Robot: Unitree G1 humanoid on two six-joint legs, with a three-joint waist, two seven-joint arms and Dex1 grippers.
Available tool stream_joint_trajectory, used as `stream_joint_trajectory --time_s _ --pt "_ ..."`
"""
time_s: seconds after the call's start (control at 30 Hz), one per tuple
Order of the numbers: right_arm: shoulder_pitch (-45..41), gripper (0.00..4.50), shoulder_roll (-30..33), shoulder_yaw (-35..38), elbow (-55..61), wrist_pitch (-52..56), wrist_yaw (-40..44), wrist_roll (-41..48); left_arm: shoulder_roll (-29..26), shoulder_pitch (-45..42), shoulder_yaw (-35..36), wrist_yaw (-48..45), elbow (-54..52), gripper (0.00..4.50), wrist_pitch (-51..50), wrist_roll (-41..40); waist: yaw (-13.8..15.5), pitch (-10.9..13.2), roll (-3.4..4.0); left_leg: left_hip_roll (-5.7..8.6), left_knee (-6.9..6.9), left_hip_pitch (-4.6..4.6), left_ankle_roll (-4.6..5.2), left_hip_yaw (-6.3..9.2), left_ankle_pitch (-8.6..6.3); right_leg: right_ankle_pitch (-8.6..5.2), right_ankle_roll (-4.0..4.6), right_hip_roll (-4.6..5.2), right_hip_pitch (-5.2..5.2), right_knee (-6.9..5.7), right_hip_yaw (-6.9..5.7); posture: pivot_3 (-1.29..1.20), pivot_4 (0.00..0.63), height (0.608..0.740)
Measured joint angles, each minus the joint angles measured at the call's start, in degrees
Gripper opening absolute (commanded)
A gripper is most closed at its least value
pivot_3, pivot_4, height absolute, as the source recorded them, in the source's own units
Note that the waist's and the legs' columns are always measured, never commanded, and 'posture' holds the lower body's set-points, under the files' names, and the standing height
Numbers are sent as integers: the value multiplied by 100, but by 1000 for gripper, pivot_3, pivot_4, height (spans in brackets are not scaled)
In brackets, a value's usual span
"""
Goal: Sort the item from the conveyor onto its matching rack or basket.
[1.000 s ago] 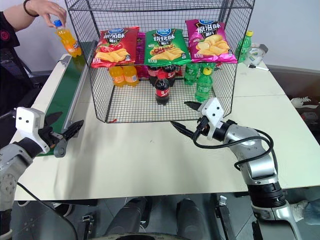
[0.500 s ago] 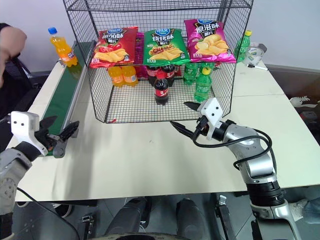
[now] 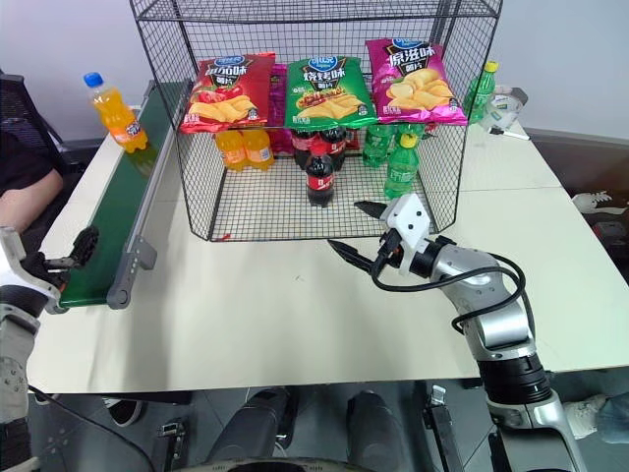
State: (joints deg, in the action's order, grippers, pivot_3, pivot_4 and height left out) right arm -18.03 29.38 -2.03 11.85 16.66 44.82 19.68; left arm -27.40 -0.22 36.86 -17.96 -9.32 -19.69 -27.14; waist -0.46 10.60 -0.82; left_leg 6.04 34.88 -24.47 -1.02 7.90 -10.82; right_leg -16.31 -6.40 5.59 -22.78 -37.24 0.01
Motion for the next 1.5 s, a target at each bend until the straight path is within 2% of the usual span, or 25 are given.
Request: stream_joint_trajectory --time_s 0.33,0.6,0.83,1.03,1.5 --pt "19 4500 -123 -120 83 38 -59 -15 156 -132 -15 329 217 4459 115 -48 0 -1 -1 0 3 0 0 0 0 8 -14 -1 -1 0 -1 0 150 740" --pt "18 4500 -184 -120 83 35 -79 -31 140 -244 -38 812 660 4459 591 668 -2 -1 -1 1 2 0 0 -1 0 9 -16 -1 -3 0 -1 0 150 740" --pt "-6 4500 -233 -120 82 28 -67 -31 142 -36 -88 112 681 4459 708 281 -11 -1 -1 0 1 0 0 -1 0 8 -15 -1 -6 0 0 0 150 740" --pt "-7 4500 -241 -120 82 28 -54 -32 140 -12 -90 122 693 4459 1176 443 -3 -1 -1 0 2 0 0 -1 0 8 -14 0 -6 0 0 0 150 740" --pt "9 4500 -243 -120 82 28 -62 -31 51 -75 -131 219 864 4459 1289 523 -9 -1 -1 0 2 0 0 -1 0 9 -16 -1 -8 -1 -1 0 150 740"
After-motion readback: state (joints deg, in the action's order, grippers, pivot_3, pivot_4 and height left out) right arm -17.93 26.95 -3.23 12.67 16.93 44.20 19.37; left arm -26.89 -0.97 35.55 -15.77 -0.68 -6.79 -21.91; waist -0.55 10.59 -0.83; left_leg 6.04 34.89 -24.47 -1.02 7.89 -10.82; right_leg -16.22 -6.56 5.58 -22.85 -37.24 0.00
